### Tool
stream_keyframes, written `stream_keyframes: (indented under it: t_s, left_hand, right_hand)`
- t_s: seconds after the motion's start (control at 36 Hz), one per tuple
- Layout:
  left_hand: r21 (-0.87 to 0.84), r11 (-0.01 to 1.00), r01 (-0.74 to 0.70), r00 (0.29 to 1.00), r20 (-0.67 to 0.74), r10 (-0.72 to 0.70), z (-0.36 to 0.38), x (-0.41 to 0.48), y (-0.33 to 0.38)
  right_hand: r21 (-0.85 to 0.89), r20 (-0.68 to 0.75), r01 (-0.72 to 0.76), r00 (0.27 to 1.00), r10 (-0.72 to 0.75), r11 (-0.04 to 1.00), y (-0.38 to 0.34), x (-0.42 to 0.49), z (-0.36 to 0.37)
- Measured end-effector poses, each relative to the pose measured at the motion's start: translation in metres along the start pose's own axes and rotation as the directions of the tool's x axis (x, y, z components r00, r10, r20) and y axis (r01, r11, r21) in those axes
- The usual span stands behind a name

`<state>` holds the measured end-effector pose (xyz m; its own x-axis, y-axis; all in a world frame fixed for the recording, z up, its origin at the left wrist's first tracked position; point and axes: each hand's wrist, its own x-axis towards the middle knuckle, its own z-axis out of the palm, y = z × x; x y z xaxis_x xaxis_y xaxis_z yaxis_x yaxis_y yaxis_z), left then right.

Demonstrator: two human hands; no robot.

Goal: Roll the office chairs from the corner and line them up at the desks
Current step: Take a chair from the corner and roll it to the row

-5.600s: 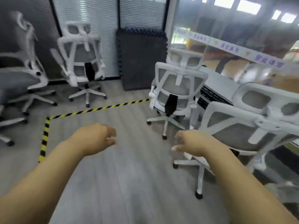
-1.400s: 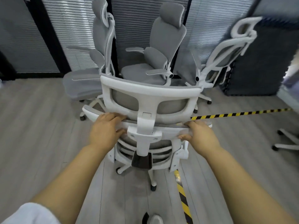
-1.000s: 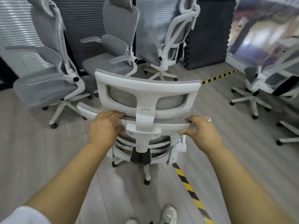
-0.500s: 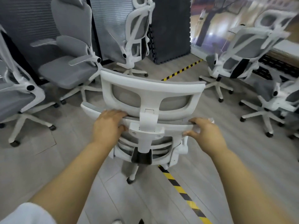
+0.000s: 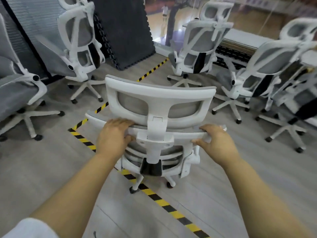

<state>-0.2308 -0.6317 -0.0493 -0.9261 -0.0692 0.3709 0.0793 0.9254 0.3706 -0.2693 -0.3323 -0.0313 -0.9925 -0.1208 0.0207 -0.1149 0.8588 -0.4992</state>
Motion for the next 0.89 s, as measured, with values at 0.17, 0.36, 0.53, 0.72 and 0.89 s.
stream_keyframes:
  t_s: [0.17, 0.36, 0.53, 0.72, 0.89]
  left_hand:
    - [-0.041, 0.993, -0.109, 0.988, 0.101, 0.113, 0.047, 0.05, 0.054]
    - [-0.141, 0.955, -0.262, 0.953, 0.115, 0.279, 0.1, 0.104, 0.124]
    - [-0.251, 0.875, -0.415, 0.884, 0.116, 0.452, 0.146, 0.156, 0.181]
    - [-0.349, 0.777, -0.524, 0.781, 0.167, 0.602, 0.195, 0.21, 0.254]
    - [-0.404, 0.665, -0.629, 0.651, 0.194, 0.734, 0.241, 0.249, 0.322]
  right_hand:
    - [-0.021, -0.087, -0.122, 0.989, 0.12, 0.992, 0.062, 0.005, -0.034]
    - [-0.031, -0.196, -0.278, 0.944, 0.266, 0.96, 0.129, 0.006, -0.072]
    - [-0.011, -0.281, -0.411, 0.876, 0.391, 0.912, 0.172, 0.007, -0.099]
    - [0.015, -0.376, -0.567, 0.76, 0.53, 0.824, 0.221, 0.011, -0.125]
    - [0.057, -0.43, -0.638, 0.679, 0.595, 0.768, 0.268, 0.012, -0.153]
